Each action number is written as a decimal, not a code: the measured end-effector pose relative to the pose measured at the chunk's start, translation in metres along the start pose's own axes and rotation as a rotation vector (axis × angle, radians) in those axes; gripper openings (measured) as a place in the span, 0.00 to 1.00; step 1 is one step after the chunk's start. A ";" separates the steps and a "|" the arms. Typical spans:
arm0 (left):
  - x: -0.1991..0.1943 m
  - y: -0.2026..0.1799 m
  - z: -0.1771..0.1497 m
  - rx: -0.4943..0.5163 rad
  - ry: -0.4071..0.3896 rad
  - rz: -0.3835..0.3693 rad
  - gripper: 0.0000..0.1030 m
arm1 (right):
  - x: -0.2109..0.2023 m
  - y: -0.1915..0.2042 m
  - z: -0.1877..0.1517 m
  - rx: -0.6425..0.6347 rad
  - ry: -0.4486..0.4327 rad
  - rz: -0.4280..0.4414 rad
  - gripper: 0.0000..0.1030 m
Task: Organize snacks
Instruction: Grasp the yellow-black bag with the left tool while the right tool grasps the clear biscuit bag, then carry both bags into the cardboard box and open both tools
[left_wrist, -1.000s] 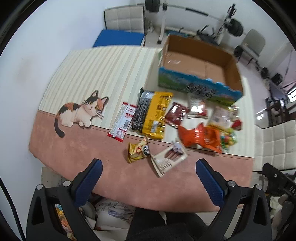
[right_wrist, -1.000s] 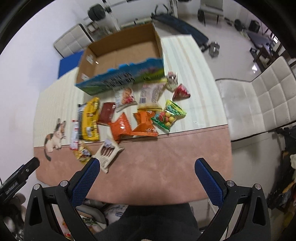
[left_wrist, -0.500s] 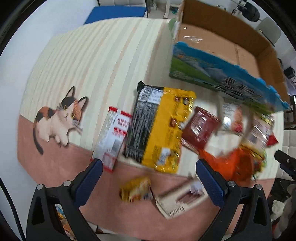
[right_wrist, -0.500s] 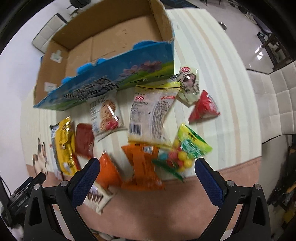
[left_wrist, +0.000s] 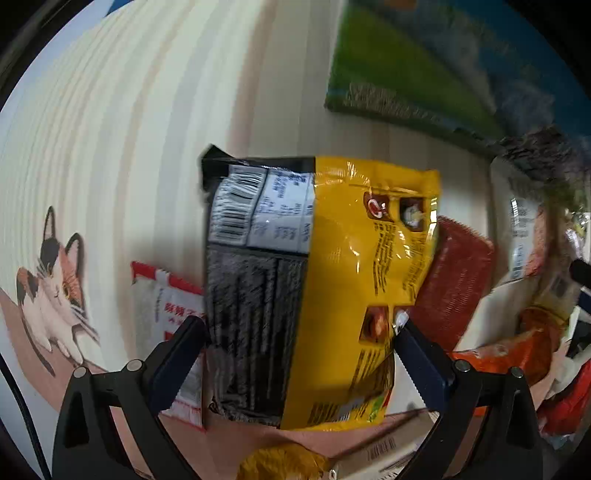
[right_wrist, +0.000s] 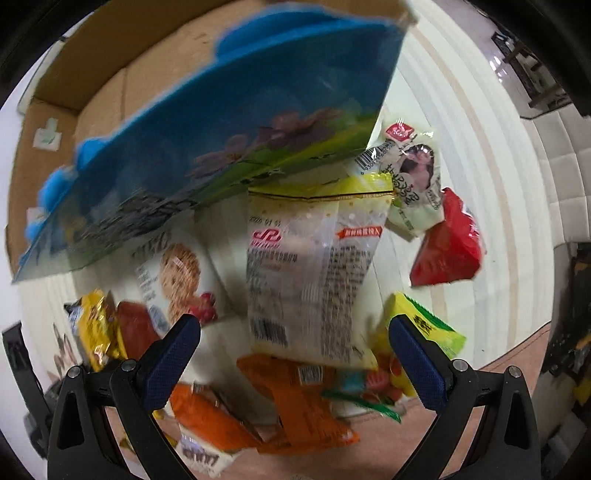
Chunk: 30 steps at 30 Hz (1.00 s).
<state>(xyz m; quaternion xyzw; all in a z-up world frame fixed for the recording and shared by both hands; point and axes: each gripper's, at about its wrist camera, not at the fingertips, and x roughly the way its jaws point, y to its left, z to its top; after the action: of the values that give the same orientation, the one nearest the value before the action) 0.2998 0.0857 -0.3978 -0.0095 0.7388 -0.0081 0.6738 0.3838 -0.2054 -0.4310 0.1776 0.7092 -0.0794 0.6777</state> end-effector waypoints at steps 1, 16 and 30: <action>0.002 0.000 0.000 0.003 -0.006 -0.004 1.00 | 0.005 0.000 0.003 0.015 0.001 0.000 1.00; -0.017 0.019 -0.018 -0.085 -0.074 0.016 0.84 | 0.031 0.011 0.017 0.034 -0.006 -0.030 0.39; -0.131 0.023 -0.068 -0.123 -0.232 -0.076 0.83 | -0.030 -0.015 -0.022 -0.052 0.000 0.200 0.38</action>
<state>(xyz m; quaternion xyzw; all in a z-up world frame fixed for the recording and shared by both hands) 0.2440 0.1121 -0.2622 -0.0796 0.6541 0.0132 0.7521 0.3580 -0.2160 -0.4019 0.2297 0.6898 0.0069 0.6865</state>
